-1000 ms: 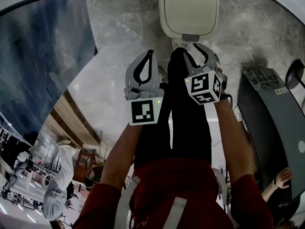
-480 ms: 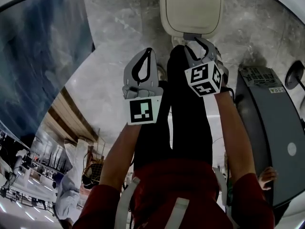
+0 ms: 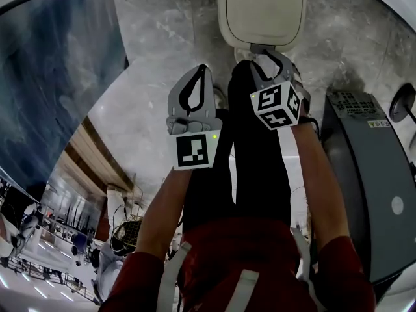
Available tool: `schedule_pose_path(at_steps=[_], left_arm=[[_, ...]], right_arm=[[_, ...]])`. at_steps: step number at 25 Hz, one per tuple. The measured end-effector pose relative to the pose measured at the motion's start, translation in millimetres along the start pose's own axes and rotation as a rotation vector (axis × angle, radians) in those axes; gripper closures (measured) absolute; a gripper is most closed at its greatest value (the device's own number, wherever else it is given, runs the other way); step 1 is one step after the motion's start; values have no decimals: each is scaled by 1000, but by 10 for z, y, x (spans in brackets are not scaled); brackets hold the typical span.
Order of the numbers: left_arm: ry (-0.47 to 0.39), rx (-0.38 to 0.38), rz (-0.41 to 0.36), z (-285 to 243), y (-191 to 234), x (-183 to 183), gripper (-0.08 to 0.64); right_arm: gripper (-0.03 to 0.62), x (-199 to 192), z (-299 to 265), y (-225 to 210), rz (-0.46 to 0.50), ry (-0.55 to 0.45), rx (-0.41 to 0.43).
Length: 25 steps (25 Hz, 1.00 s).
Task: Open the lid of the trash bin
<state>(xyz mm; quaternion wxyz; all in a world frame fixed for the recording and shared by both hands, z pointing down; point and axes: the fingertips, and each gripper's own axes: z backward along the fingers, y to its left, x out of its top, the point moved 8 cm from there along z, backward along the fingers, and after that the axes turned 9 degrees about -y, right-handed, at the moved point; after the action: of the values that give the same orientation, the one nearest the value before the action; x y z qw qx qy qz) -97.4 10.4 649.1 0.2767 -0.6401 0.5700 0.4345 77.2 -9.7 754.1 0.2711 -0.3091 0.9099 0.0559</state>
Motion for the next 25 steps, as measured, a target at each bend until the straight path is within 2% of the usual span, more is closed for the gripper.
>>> schedule_pose_path(at_steps=[15, 25], left_arm=[[13, -4, -7, 1, 15, -102, 555], [0, -19, -30, 15, 57, 15, 555]], right_arm=[[430, -73, -82, 65, -42, -32, -23], [416, -23, -66, 55, -94, -30, -25]])
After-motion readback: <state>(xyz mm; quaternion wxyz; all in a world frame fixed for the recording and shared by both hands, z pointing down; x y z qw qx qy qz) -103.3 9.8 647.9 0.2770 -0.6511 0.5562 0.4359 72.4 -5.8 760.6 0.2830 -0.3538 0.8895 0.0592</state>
